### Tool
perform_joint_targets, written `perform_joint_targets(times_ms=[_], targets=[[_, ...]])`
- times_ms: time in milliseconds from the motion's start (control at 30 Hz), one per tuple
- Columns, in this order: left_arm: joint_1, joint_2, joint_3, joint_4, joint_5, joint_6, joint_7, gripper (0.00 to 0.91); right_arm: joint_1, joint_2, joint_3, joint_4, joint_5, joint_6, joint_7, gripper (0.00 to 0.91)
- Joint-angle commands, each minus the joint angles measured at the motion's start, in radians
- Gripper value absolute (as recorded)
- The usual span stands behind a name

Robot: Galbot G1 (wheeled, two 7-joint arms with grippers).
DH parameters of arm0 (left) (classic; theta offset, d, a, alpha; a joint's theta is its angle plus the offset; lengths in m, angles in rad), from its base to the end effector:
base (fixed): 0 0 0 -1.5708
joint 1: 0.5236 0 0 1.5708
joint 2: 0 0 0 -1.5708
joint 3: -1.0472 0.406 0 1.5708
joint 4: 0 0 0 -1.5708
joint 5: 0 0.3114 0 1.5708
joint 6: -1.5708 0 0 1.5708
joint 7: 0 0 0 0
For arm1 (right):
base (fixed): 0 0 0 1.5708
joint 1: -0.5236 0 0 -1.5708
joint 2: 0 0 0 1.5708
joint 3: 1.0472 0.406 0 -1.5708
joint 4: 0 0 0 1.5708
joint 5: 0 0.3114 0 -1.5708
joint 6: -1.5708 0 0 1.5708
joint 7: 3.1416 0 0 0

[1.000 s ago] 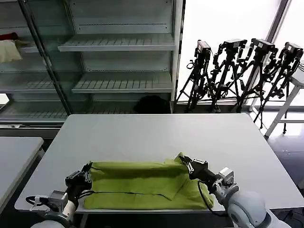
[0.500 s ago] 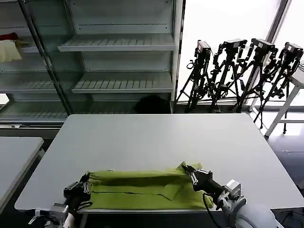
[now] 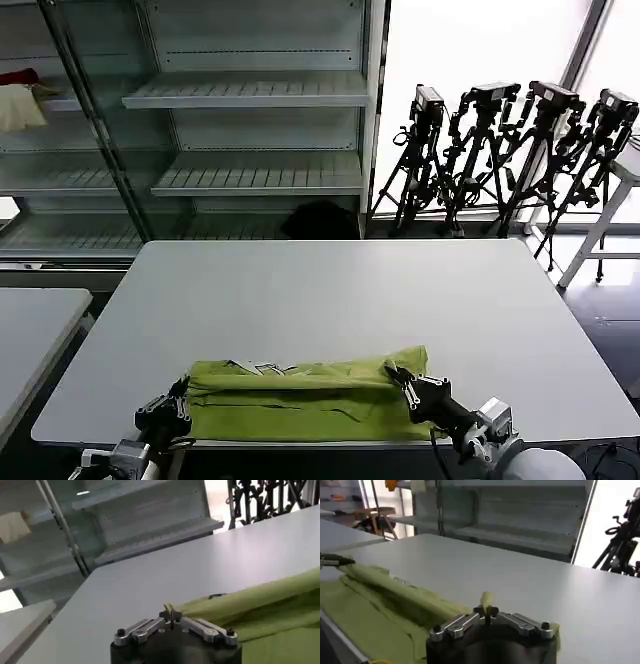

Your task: Fold and organize the clothes.

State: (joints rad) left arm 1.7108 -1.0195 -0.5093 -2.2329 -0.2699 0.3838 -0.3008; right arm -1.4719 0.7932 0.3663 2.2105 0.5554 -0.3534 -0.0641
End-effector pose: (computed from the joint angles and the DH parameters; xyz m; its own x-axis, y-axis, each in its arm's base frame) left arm 0.0797 0.1094 -0.2967 -0.9248 -0.0402 0.3784 0.0689 0.9603 0.2704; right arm 0.1489 -0.1265 -0.2696 -0.7761 -0.5136 0.3660 -0.5595 0.8285 -0.0239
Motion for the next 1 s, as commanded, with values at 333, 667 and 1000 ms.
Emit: perform_joint_targets(times_ms=[333,667,1000], targets=[[0.009,-0.004,0.020,0.010,0.026,-0.015,-0.001,0.010,-0.089,0.039,-0.013,0.009,0.004,0.008,0.161,0.000],[0.016,-0.007,0.026,-0.011,0.055,0.014,-0.019,0.907,-0.070,0.108,-0.059,0.029,0.038,0.009,0.443,0.907],[0.135,0.018,-0.010,-0.094,0.096,0.013,-0.035,0.907,-0.129,0.103,-0.026,0.075,-0.176,0.096,0.571,0.907]])
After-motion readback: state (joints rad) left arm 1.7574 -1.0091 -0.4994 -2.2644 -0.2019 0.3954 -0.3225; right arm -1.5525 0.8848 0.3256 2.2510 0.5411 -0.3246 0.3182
